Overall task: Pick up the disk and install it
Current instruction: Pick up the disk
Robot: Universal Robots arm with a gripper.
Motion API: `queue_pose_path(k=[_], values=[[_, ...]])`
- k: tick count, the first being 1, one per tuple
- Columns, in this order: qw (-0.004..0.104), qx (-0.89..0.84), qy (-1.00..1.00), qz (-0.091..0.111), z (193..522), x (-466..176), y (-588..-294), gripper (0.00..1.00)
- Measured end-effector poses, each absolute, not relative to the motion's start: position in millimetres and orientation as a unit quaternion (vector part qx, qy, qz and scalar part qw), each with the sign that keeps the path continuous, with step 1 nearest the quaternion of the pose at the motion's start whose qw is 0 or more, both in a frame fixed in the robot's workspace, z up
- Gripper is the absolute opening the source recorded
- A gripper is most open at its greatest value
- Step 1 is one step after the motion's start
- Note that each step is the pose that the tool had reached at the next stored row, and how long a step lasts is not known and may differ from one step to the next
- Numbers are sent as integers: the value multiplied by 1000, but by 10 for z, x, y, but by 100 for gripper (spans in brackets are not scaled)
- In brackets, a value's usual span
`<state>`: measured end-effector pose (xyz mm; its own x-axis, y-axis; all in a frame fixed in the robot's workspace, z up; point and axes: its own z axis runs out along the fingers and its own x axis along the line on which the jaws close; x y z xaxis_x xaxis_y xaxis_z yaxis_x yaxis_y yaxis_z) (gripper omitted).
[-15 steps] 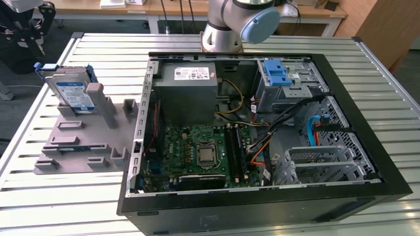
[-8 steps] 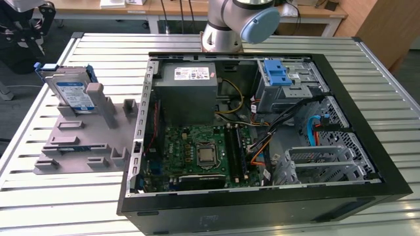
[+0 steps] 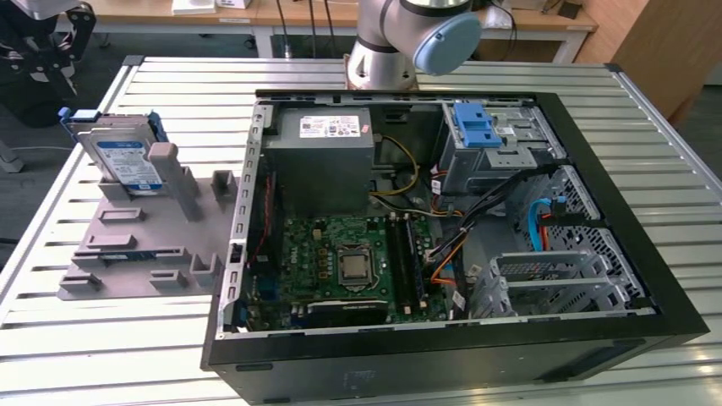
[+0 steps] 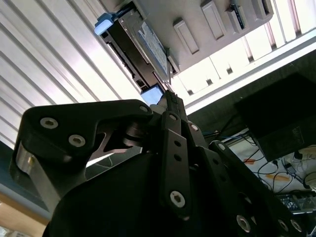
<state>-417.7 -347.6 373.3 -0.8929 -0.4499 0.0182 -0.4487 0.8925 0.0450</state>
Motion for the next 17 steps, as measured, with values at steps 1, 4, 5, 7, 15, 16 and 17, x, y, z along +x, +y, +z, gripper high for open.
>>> queue_pose_path(k=[1, 4, 5, 7, 15, 16, 17], values=[[14, 233, -972, -20, 3733, -4177, -3476, 11], [14, 239, -971, -20, 3733, -4177, -3476, 11], [14, 241, -970, -20, 3733, -4177, -3476, 11], [14, 246, -969, -20, 3733, -4177, -3476, 11], [15, 272, -962, -19, 3733, -4177, -3476, 11], [15, 276, -961, -19, 3733, -4177, -3476, 11], [15, 280, -960, -19, 3733, -4177, -3476, 11]])
